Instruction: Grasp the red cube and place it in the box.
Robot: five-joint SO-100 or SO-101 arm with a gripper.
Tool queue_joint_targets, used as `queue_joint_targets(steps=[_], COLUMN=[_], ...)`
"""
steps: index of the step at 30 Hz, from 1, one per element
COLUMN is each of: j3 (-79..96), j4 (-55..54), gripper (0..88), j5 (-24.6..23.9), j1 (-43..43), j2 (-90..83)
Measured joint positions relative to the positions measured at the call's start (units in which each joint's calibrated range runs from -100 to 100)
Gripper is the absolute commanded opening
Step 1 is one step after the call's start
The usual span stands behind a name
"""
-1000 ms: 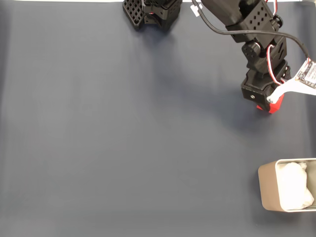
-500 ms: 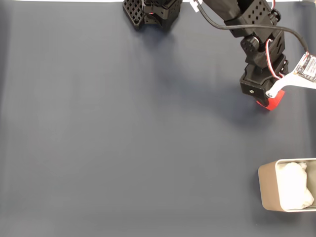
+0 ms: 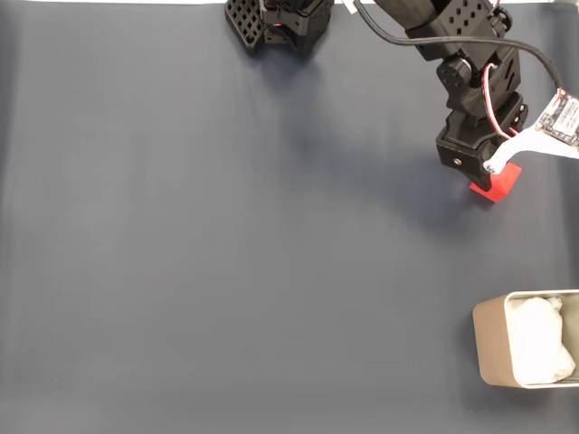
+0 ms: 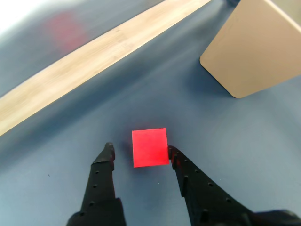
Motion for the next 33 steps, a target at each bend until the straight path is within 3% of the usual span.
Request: queue_joint_targets(steps=[13, 33], j3=[0.0, 0.0], j4=[0.0, -1.91], gripper=[26.2, 24.7], j5=[0.0, 2.69], j1=[0.37, 1.93], j2=[-0.96, 1.48])
